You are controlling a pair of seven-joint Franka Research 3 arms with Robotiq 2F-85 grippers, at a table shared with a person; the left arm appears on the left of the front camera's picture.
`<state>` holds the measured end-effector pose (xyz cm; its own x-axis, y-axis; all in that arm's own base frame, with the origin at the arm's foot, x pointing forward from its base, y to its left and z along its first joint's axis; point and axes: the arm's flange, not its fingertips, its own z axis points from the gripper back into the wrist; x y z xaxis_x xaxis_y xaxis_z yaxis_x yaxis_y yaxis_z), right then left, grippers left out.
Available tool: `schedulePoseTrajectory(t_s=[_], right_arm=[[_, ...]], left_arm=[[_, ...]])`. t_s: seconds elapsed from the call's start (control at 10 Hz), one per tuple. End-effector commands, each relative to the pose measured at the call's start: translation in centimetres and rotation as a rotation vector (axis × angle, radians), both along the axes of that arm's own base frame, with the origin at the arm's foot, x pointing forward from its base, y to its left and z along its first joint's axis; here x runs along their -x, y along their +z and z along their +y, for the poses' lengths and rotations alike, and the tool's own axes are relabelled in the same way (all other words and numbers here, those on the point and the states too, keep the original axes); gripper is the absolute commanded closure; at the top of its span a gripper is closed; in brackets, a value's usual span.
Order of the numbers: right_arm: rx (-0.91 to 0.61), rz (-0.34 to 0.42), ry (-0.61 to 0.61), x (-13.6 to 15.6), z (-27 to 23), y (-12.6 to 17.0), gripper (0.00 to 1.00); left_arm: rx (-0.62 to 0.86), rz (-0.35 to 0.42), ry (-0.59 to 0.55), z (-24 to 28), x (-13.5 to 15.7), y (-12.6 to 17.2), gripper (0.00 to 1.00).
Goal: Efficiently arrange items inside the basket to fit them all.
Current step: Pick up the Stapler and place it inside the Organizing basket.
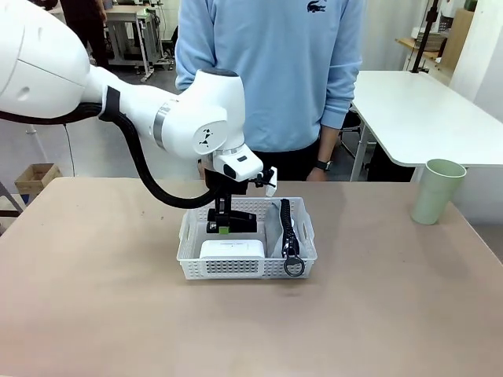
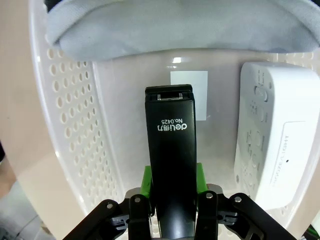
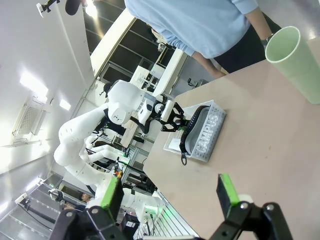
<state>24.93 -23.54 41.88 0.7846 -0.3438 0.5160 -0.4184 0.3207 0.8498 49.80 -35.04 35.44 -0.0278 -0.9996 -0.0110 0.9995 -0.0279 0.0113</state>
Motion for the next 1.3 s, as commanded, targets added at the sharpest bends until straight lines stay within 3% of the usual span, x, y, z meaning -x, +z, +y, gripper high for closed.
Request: schedulePoseTrajectory(t_s=[0.0,0.1,0.7,0.8,1.0,1.2], right_arm=[[-0.012,-0.036,-0.006,-0.3,0.0,0.3,0.00],[-0.012,-0.036,-0.006,-0.3,0.0,0.3,0.00],[-0.012,-0.036,-0.006,-0.3,0.0,0.3,0.00],[-0.012,-0.036,-0.006,-0.3,0.0,0.3,0.00],[-0.012,-0.036,-0.006,-0.3,0.0,0.3,0.00],[-0.012,-0.036,-0.006,-0.3,0.0,0.3,0.00]], left_arm=[[-0.027,-0.006,0.002,-0.4,-0.2,-0.3,0.63],[-0.028,-0.059,-0.066,-0.5,0.3,-0.6,0.63],[-0.051,-0.024,-0.163,-1.0,1.0,-1.4,0.60],[-0.048,-0.020,-0.163,-1.0,1.0,-1.4,0.08],[-0.055,-0.029,-0.181,-1.0,1.0,-1.4,0.00],[-0.050,-0.030,-0.188,-0.8,0.9,-1.2,0.00]])
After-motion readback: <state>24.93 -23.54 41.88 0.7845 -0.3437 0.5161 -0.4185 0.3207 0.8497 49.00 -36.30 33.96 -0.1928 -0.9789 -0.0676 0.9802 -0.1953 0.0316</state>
